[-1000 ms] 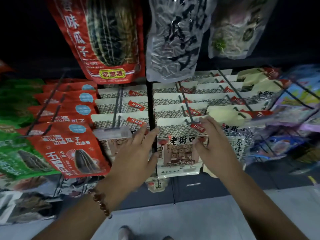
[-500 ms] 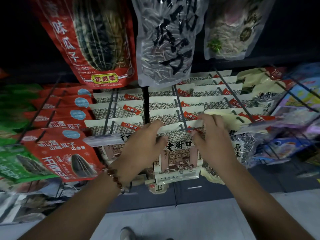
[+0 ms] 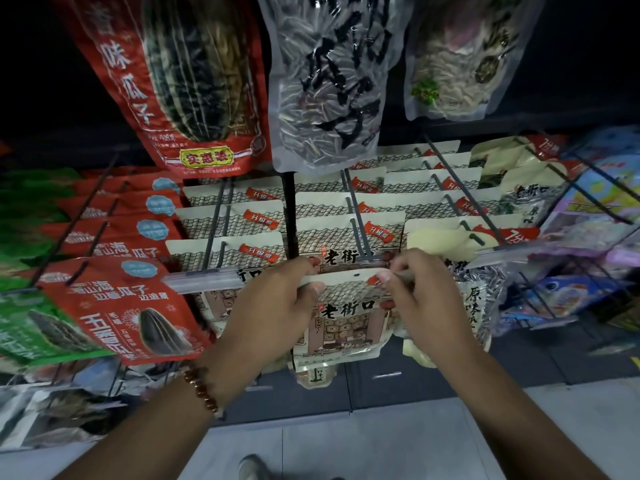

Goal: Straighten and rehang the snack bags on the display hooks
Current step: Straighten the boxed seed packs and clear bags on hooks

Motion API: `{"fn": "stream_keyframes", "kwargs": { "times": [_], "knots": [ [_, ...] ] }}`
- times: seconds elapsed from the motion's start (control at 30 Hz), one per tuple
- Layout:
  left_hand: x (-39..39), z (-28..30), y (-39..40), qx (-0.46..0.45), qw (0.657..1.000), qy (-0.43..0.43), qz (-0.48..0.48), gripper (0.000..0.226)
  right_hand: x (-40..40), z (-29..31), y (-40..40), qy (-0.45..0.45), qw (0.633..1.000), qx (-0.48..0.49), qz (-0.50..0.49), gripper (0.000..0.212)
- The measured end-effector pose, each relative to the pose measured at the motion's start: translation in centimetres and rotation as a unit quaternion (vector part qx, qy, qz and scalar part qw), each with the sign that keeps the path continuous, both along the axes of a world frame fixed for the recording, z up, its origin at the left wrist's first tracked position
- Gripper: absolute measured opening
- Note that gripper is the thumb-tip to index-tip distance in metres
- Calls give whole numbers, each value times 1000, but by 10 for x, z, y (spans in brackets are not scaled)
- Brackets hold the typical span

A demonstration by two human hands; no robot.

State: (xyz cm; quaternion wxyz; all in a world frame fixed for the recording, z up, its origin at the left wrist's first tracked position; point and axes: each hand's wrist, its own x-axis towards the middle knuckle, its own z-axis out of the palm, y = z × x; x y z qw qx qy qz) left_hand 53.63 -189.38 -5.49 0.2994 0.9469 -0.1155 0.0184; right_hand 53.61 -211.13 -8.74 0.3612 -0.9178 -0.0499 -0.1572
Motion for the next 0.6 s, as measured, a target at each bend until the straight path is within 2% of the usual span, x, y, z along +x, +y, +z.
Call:
{"fn": "stream_keyframes", "kwargs": {
  "times": [0.2, 0.37, 0.6],
  "knots": [
    [-15, -20, 27, 9, 998, 50, -22, 6, -21, -14, 19, 8, 999, 13, 48, 16],
    [-27, -34, 43, 52, 990, 80, -102, 19, -22, -18, 41, 17, 994, -22, 101, 15],
    [-48, -55, 69, 67, 994, 73, -51, 27, -28, -14, 69, 56, 985, -48, 154, 20]
  ]
}}
